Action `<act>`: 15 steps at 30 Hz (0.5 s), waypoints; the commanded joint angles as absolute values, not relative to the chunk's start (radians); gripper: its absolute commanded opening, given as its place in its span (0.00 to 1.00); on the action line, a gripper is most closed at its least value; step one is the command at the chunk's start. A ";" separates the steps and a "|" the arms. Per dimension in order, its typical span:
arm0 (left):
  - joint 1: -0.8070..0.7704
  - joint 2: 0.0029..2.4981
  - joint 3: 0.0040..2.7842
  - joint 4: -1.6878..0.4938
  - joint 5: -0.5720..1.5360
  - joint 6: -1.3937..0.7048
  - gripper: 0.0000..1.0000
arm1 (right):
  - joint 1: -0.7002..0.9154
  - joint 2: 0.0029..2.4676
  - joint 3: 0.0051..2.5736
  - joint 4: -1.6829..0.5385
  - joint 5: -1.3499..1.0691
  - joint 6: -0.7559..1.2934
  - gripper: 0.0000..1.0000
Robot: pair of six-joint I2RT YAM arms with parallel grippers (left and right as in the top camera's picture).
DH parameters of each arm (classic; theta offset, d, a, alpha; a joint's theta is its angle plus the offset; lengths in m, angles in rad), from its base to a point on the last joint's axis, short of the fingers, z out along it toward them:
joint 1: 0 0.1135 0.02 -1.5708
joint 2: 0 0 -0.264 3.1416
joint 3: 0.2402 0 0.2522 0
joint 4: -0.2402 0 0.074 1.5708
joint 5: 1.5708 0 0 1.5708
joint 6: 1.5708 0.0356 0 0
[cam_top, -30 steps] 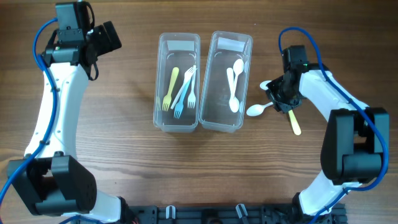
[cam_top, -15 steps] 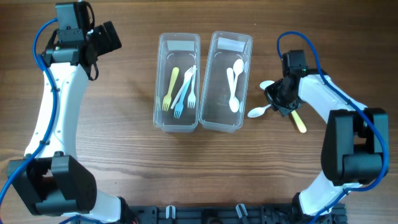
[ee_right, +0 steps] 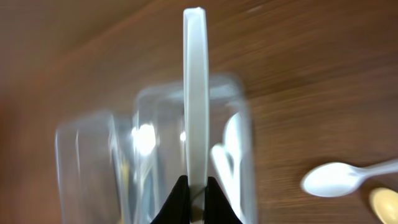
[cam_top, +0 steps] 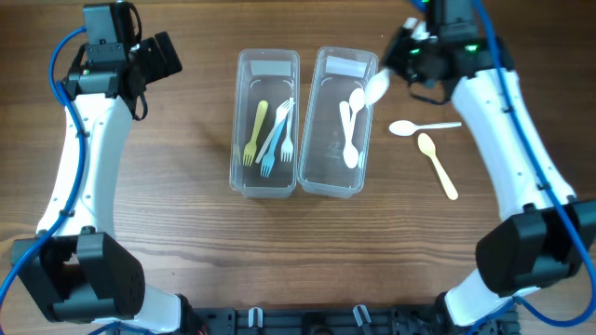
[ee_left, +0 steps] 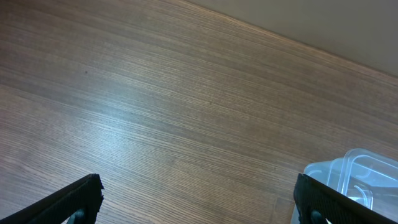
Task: Pack container
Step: 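Place the white spoon into the right container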
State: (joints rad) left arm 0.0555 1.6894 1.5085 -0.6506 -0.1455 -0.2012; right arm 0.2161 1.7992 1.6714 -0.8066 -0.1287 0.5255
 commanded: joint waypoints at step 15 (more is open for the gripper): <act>0.059 1.676 1.523 -0.648 -0.151 -0.218 1.00 | 0.179 1.769 1.676 -1.079 0.079 0.072 0.75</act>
State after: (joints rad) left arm 0.0555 1.6894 1.5085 -0.6510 -0.1455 -0.2012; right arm 0.2855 1.8538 1.6703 -1.0027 -0.0139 0.2016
